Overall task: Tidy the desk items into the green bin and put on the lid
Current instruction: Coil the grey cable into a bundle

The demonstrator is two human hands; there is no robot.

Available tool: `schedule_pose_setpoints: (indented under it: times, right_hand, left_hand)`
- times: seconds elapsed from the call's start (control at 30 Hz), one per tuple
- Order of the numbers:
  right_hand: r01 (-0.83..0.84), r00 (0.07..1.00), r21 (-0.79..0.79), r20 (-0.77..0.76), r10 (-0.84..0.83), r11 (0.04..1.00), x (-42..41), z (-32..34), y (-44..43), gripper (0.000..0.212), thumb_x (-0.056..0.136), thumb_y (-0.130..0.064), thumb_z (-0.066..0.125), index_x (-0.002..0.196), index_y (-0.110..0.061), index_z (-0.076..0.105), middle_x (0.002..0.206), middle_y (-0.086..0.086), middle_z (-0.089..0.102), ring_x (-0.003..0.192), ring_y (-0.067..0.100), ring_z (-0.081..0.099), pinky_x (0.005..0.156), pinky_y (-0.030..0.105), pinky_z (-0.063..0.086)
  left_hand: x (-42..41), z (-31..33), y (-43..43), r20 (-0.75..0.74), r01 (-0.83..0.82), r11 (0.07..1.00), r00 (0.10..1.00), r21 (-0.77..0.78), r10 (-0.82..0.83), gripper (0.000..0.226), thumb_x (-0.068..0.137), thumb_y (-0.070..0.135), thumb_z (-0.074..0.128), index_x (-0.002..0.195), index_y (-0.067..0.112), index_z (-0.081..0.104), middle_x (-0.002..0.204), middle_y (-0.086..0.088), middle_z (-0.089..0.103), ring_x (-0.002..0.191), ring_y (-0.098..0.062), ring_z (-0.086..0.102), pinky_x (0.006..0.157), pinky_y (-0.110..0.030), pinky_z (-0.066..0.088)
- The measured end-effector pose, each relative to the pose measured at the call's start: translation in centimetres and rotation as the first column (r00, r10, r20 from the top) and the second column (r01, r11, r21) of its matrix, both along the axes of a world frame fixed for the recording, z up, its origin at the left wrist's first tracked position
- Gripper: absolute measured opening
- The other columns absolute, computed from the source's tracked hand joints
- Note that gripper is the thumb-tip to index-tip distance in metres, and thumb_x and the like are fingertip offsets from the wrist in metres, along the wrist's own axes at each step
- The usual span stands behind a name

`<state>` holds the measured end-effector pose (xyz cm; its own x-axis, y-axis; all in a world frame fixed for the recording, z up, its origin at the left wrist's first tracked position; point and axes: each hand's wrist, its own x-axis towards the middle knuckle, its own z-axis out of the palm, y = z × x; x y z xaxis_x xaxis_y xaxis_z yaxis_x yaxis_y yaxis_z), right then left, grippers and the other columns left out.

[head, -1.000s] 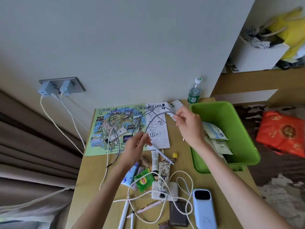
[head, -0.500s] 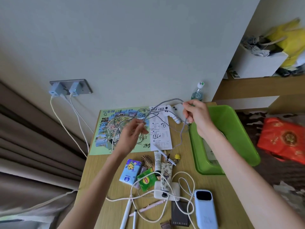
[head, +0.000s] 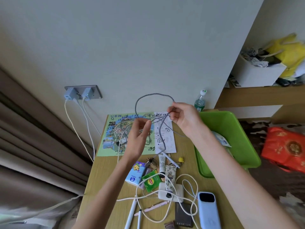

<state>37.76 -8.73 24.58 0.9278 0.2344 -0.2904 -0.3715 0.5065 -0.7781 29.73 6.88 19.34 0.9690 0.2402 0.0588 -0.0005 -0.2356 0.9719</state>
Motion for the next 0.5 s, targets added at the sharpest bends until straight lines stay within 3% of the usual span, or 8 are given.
schedule_pose_setpoints:
  times: [0.1,0.17,0.27,0.37,0.43,0.5]
  right_hand:
    - [-0.020,1.000,0.049,0.025,0.019,0.999,-1.3,0.9,1.3,0.023,0.096,-0.002,0.047,0.074,-0.004,0.054,0.061,0.012,0.069,0.045,0.013,0.059,0.046,0.019,0.050]
    - [-0.022,0.999,0.080,0.045,0.018,0.997,-2.0,1.5,1.9,0.026,0.097,-0.004,0.047,0.073,-0.002,0.057,0.067,0.014,0.071,0.049,0.013,0.063,0.050,0.020,0.053]
    - [0.022,0.998,0.079,0.064,-0.027,0.997,-2.7,2.4,2.2,0.021,0.097,-0.007,0.050,0.078,-0.003,0.058,0.070,0.012,0.073,0.053,0.012,0.065,0.053,0.019,0.054]
    - [0.120,0.985,-0.056,0.133,-0.111,0.991,-3.1,3.2,2.5,0.008,0.093,-0.003,0.056,0.088,-0.008,0.054,0.071,0.009,0.074,0.052,0.012,0.065,0.051,0.019,0.052]
    - [0.201,0.971,-0.147,0.164,-0.176,0.969,-3.5,3.8,2.7,0.029,0.087,0.002,0.061,0.107,-0.010,0.044,0.076,0.012,0.073,0.050,0.014,0.063,0.050,0.019,0.050]
    - [0.269,0.952,-0.216,0.208,-0.225,0.938,-4.2,4.2,2.9,0.047,0.084,0.005,0.064,0.119,-0.012,0.036,0.079,0.013,0.072,0.049,0.015,0.062,0.050,0.020,0.047]
  left_hand:
    - [-1.2,1.6,0.0,-0.015,0.224,0.969,0.974,-0.100,-0.227,0.046,0.102,0.043,0.036,0.106,0.004,0.061,0.096,-0.009,0.071,0.094,-0.026,0.067,0.088,-0.033,0.051]
    - [-2.1,2.3,0.1,-0.012,0.292,0.953,0.956,-0.087,-0.294,0.048,0.099,0.044,0.037,0.103,0.004,0.063,0.088,-0.013,0.073,0.088,-0.025,0.069,0.087,-0.033,0.052]
    - [-3.2,2.7,1.0,0.015,0.249,0.968,0.969,-0.029,-0.248,0.027,0.100,0.028,0.050,0.104,0.004,0.061,0.079,-0.011,0.071,0.079,-0.023,0.066,0.083,-0.043,0.050]
    - [-4.4,3.8,2.7,0.063,0.199,0.980,0.978,-0.006,-0.199,0.016,0.100,0.011,0.050,0.108,0.003,0.060,0.071,-0.010,0.064,0.070,-0.016,0.060,0.073,-0.032,0.046]
    - [-4.9,5.0,4.0,0.080,0.186,0.982,0.979,0.038,-0.188,0.017,0.099,0.011,0.052,0.106,0.002,0.063,0.066,-0.005,0.062,0.059,-0.005,0.056,0.062,-0.016,0.042]
    - [-5.3,6.3,5.3,0.096,0.172,0.983,0.979,0.064,-0.177,0.017,0.097,0.014,0.056,0.101,0.001,0.066,0.062,0.001,0.061,0.052,-0.001,0.054,0.055,-0.011,0.039]
